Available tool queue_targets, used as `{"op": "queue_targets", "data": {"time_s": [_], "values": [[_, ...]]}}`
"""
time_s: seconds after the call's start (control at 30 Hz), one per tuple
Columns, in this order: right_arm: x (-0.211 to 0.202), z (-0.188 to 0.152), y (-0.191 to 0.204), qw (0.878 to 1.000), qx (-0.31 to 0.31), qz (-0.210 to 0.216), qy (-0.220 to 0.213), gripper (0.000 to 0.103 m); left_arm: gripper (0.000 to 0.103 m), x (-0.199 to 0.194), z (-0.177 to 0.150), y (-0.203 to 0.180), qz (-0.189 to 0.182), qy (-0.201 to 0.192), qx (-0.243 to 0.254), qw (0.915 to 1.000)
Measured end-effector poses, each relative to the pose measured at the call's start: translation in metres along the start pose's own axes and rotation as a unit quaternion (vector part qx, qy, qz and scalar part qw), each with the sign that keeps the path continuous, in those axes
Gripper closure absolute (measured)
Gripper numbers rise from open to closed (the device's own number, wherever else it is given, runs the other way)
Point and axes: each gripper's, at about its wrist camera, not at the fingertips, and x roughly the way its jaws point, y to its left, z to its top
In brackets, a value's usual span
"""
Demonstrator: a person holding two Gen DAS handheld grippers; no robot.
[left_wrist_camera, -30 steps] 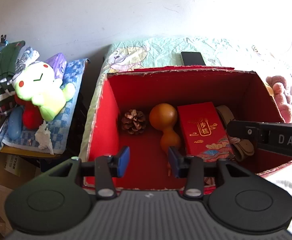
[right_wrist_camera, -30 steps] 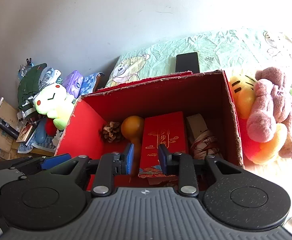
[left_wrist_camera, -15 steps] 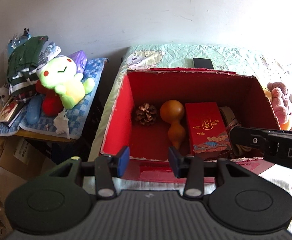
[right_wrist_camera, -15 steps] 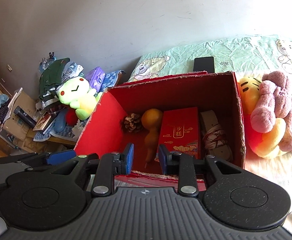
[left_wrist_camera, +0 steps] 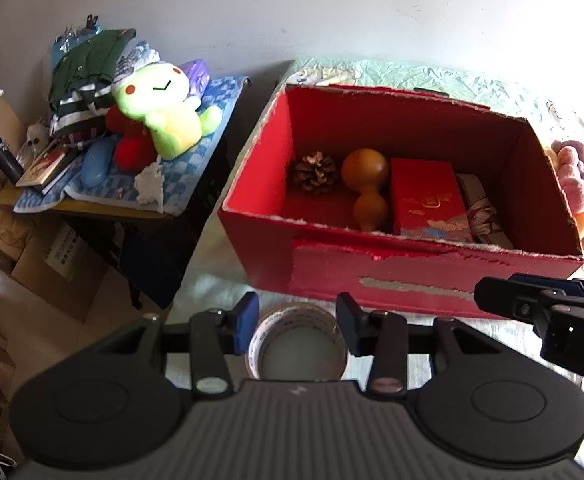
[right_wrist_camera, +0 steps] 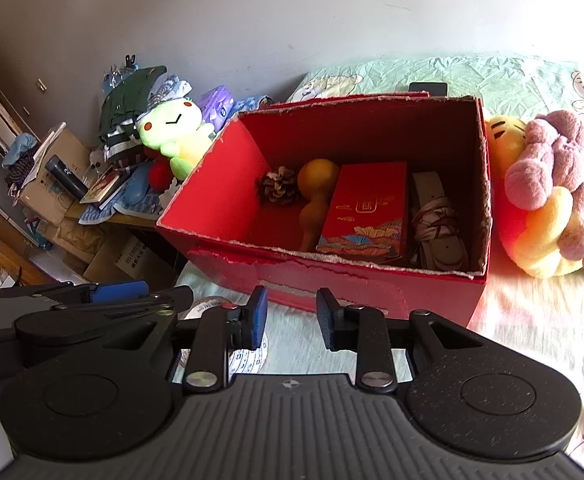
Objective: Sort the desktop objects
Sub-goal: 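Withdraw the right gripper from the box toward the tape roll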
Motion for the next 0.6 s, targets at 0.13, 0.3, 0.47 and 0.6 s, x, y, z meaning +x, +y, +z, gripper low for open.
{"op": "queue_targets", "data": {"time_s": [0.13,0.3,0.47,0.6], "values": [[0.01,-0.008,0.002,1.0,-0.004,0.001,0.02,0.073,0.058,0.01,-0.014,0.013,0.019,0.015,-0.014,0.9996],[0.027,-0.013,0.006,0.999,-0.004,0.006,0.043,0.073,0.06,0.029,-0.03,0.035,0.024,0.05,-0.043,0.9975],[0.049,-0.015,0.013,0.998,-0.009,0.015,0.063,0.072,0.06,0.049,-0.037,0.047,0.004,0.074,-0.063,0.9952],[0.066,-0.015,0.018,0.997,-0.011,0.024,0.079,0.07,0.061,0.062,-0.038,0.049,-0.015,0.086,-0.067,0.9939]]}}
